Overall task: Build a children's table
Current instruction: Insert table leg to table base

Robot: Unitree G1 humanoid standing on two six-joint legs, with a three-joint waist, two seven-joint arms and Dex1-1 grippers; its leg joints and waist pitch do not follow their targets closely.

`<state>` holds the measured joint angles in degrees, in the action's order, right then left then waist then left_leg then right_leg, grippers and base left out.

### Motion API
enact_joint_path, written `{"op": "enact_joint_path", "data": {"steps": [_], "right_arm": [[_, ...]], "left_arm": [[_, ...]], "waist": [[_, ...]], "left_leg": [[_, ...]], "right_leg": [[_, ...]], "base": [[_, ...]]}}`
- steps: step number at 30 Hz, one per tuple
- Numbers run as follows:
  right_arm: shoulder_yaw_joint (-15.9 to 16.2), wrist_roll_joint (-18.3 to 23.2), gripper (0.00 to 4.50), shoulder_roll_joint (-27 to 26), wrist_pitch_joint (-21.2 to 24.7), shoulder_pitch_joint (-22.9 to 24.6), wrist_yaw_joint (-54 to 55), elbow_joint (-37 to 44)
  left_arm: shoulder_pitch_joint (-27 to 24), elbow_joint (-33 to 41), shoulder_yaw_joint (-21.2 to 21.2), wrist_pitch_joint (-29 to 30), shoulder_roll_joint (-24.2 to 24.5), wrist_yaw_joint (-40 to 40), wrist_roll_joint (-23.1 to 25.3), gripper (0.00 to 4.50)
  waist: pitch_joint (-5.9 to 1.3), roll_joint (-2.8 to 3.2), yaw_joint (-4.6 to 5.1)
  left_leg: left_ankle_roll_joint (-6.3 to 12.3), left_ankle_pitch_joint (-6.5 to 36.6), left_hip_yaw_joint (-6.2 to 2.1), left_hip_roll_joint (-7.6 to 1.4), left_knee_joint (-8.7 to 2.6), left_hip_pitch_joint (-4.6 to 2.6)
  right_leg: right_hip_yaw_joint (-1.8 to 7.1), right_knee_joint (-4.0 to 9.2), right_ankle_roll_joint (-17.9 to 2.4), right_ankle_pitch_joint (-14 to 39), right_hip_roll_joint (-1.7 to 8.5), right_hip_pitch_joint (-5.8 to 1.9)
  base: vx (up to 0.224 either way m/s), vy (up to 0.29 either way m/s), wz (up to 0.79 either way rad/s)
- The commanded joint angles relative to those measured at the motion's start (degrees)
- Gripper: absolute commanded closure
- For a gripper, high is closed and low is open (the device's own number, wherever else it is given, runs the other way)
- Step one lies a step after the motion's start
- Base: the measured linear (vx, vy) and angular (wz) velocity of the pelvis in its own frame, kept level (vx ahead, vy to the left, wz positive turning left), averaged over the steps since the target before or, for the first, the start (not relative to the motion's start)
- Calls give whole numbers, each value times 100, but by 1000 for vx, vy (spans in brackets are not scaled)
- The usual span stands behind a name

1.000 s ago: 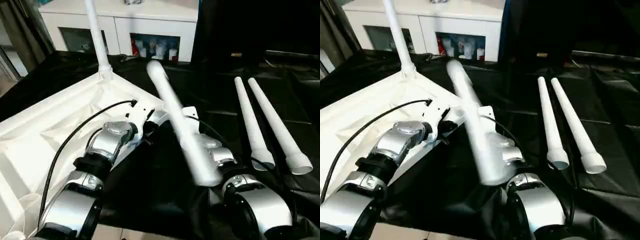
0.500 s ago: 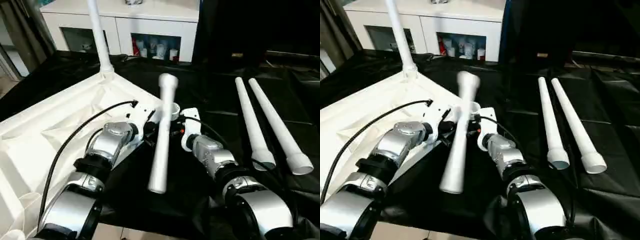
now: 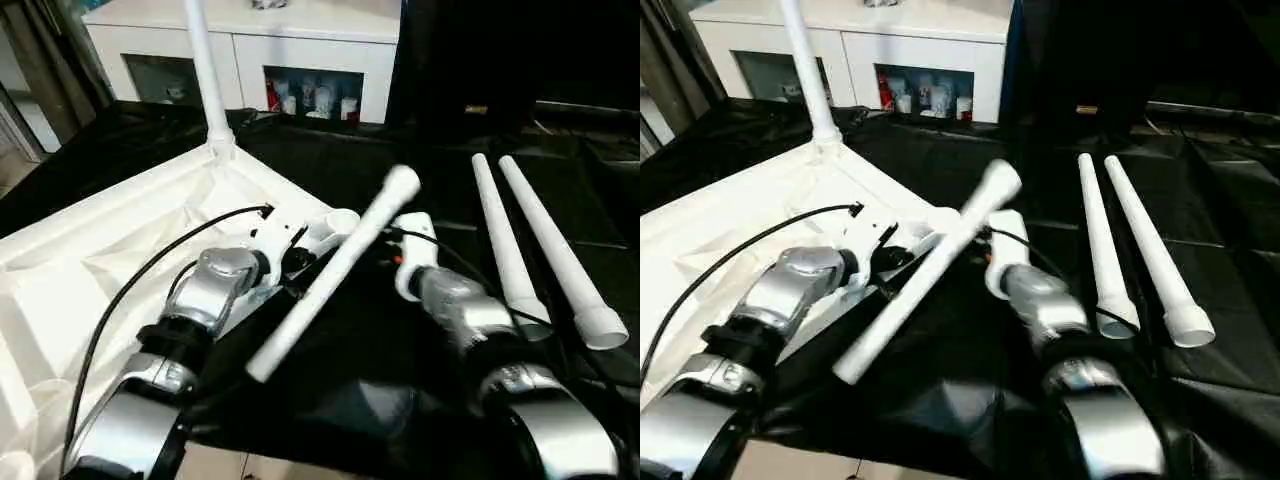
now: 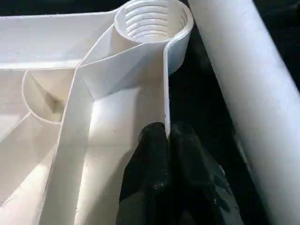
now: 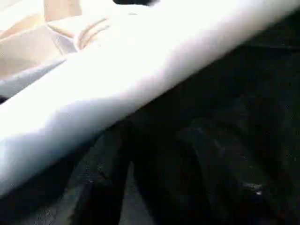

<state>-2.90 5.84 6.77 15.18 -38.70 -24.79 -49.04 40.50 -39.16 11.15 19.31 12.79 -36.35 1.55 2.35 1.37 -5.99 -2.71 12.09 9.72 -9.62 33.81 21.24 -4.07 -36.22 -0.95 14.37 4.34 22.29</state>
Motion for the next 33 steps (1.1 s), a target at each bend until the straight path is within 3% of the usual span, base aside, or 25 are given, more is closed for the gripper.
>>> {"op": "enact_joint_path", "data": {"steps": [1,7,10,12,16,20,21,22,24,30,33], "right_arm": [[112,-107,193,175,395,259,-127,523],[172,-55,142,449,871,725,-256,1363],[248,63,119,582,1028,959,-485,2040],[211,356,98,616,1026,1034,-868,2487],[150,539,58,612,1043,977,-1081,2622],[95,644,43,594,1201,929,-1105,2851],[106,648,30,588,1219,908,-1088,2875],[121,642,10,590,1217,906,-1083,2873],[170,638,6,596,1210,917,-1080,2877],[225,615,0,609,1267,1017,-1035,3013],[192,580,0,663,1329,1099,-956,3100]], "left_arm": [[-145,102,74,-64,173,-124,151,450],[-293,304,112,-139,317,-298,139,450],[-345,365,161,-335,415,-455,129,450],[-410,505,220,-442,514,-688,116,450],[-471,631,275,-510,602,-897,113,450],[-484,610,251,-673,659,-807,148,450],[-409,547,104,-678,619,-709,61,422],[-399,563,64,-677,612,-732,17,405],[-377,643,-64,-666,597,-761,-101,391],[-387,960,-213,-189,679,-1074,-417,343],[-390,1356,-298,530,690,-1229,-676,319]], "waist": [[-362,1,-51],[-357,6,-33],[-367,1,-46],[-372,20,-51],[-356,30,-33],[-369,13,-69],[-369,-36,-72],[-374,-9,-86],[-371,-19,-84],[-371,1,-78],[-365,15,-75]], "left_leg": [[989,-533,-130,-376,-258,-53],[713,-271,-137,-378,-292,-59],[729,-388,-137,-360,-275,-53],[756,-374,-141,-356,-269,-35],[702,-186,-137,-371,-286,-46],[651,-358,-135,-371,-273,-58],[670,-400,-126,-365,-270,-57],[670,-437,-132,-356,-264,-48],[660,-419,-129,-356,-265,-47],[634,-447,-123,-348,-252,-46],[599,-439,-119,-351,-253,-52]], "right_leg": [[290,255,-1686,-1841,494,-358],[305,278,-1652,-1527,493,-360],[307,263,-1605,-1760,481,-373],[304,250,-1586,-1891,489,-383],[303,274,-1626,-1656,490,-363],[308,240,-1658,-1718,479,-355],[309,243,-1646,-1774,477,-358],[308,230,-1639,-1797,486,-365],[306,236,-1620,-1735,490,-360],[307,224,-1651,-1769,482,-351],[309,217,-1670,-1703,477,-346]], "base": [[0,0,0],[0,0,0],[0,0,0],[0,0,0],[0,0,0],[0,0,0],[0,0,0],[0,0,0],[0,0,0],[0,0,0],[0,0,0]]}}
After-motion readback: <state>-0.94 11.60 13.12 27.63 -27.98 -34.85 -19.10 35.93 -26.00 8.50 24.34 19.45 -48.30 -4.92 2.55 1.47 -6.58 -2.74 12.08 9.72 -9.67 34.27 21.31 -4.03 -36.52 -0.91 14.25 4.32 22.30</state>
